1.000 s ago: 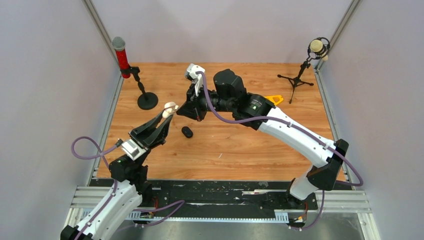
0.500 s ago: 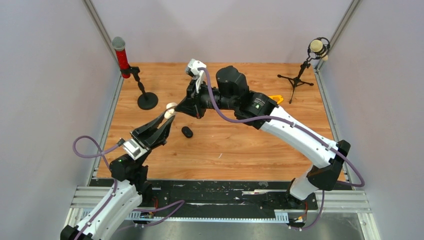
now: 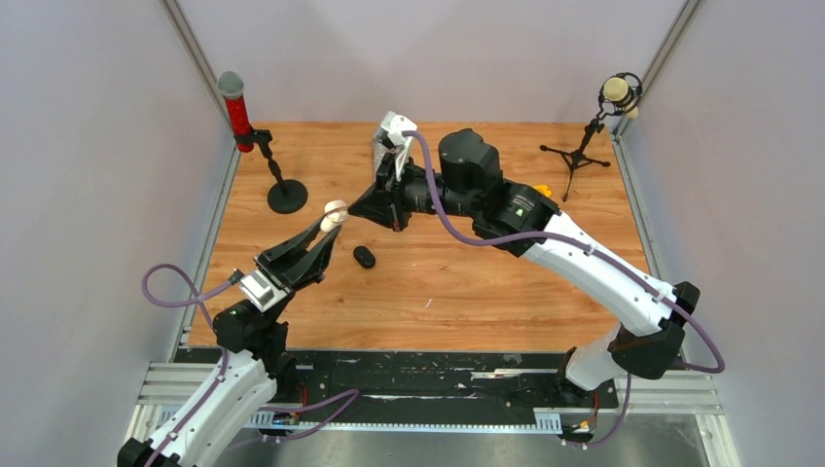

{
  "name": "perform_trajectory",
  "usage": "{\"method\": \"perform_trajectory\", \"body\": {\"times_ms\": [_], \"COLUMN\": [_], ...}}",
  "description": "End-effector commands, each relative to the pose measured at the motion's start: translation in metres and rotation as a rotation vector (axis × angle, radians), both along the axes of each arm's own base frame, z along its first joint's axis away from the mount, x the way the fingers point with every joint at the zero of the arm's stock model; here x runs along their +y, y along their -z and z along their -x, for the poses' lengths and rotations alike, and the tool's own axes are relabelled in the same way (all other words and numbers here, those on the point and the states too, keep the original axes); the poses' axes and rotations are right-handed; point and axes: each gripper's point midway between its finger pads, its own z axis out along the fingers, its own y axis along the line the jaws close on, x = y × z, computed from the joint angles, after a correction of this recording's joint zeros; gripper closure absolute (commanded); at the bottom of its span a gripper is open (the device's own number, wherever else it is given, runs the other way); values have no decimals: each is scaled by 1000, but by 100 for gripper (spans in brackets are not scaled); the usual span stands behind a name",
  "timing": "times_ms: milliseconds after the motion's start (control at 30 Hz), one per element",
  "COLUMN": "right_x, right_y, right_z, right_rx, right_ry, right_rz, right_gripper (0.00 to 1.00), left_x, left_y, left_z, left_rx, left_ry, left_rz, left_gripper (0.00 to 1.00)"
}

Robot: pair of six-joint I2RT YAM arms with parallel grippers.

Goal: Insert the wireless bluetooth earbuds into the charging case
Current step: Place the earbud in the charging case, then close the charging case.

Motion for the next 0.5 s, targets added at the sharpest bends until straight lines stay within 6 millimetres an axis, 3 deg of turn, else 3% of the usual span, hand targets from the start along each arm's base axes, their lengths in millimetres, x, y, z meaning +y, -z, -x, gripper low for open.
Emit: {"method": "perform_trajectory", "body": {"times_ms": [0,167,233,333,467], "right_x": [-17,4,19,32,27], "right_y": [-50,-48,-36,-26,-16], "right_z": [-11,-35,-38,-28,-9], "right_rx": [-105,-108,-94,-67,-34], "right_ry": [69,100,63,-38,-114], "right_rz": [-130,-129,-107,-82,-58], "right_gripper": [100,100,100,100,100], "left_x": [1,-2,-3,-3,0], "left_y": [-16,-16,-17,-17,-18], "left_z": [9,12,13,13,10], "left_rx": [-46,-46,-47,-50,-56], "left_ry": [18,40,43,40,13], "left_rz": [14,2,-1,-5,-2], "left_gripper": [100,100,100,100,100]}}
